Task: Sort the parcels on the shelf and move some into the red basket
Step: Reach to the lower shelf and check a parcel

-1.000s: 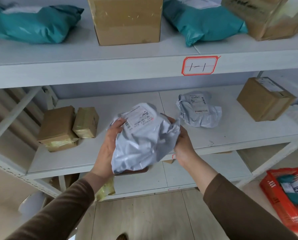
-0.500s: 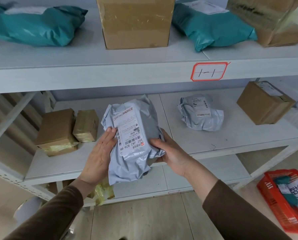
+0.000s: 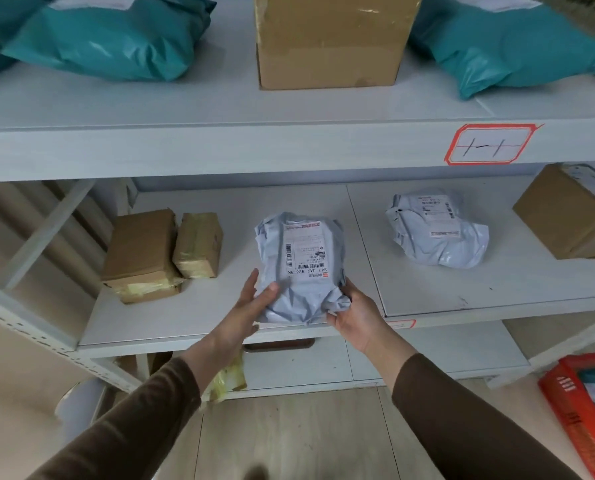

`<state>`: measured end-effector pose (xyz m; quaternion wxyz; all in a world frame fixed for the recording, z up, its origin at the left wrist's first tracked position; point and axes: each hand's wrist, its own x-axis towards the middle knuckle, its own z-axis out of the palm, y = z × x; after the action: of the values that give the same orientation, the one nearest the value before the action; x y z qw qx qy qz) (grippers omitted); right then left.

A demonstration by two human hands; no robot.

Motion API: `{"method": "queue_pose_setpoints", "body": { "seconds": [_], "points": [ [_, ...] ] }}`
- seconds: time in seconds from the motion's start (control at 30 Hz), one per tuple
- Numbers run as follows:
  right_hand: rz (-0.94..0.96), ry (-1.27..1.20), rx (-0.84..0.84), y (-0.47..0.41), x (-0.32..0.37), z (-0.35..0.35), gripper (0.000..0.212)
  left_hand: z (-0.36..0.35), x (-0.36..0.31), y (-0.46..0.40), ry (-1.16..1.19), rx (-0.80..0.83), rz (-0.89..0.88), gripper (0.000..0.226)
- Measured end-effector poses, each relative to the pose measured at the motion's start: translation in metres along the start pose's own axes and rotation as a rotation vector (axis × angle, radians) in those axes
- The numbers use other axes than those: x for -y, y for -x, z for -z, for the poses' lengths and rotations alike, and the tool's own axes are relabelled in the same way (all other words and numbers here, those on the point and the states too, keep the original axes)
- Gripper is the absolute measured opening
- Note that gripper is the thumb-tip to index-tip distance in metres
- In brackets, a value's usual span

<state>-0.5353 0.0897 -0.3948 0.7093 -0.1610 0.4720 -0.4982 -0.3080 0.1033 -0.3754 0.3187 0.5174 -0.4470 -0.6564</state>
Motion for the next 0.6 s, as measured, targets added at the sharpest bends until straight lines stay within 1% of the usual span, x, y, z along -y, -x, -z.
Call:
{"method": "queue_pose_setpoints", "body": {
  "seconds": [0.03,0.1,0.17,0.2,0.27,0.3,0.43,0.47,0.53,0.6],
  "points": [
    [0.005,0.053,-0.029,-0.007,0.000,-0.004,0.041,0.002,0.002,-0.008,0.062,0.003,0.024,0.097],
    [0.033,0.222,-0.109,-0.023,0.003,-0.013,0.029,0.003,0.004,-0.025,0.213,-0.018,0.006,0.091],
    [0.036,0.351,-0.201,-0.031,0.013,-0.027,0.018,0.006,0.005,-0.045,0.249,-0.057,-0.036,0.081],
    [0.036,0.386,-0.228,-0.035,0.019,-0.034,0.020,0.006,0.005,-0.054,0.255,-0.070,-0.050,0.077],
    [0.061,0.406,-0.235,-0.050,0.027,-0.041,0.026,0.009,0.004,-0.076,0.269,-0.083,-0.064,0.071],
    [0.080,0.399,-0.228,-0.057,0.029,-0.043,0.026,0.011,0.003,-0.088,0.273,-0.091,-0.065,0.068],
    [0.175,0.437,-0.200,-0.082,0.032,-0.049,0.011,0.015,-0.008,-0.125,0.287,-0.114,-0.037,0.048],
    [0.200,0.462,-0.201,-0.087,0.031,-0.051,0.016,0.013,-0.011,-0.130,0.295,-0.113,-0.019,0.043],
    [0.249,0.591,-0.211,-0.118,0.026,-0.039,0.035,0.013,-0.011,-0.143,0.281,-0.109,0.006,0.039],
    [0.282,0.749,-0.243,-0.143,0.020,-0.026,0.055,0.013,-0.009,-0.152,0.212,-0.096,0.028,0.045]
  ]
}}
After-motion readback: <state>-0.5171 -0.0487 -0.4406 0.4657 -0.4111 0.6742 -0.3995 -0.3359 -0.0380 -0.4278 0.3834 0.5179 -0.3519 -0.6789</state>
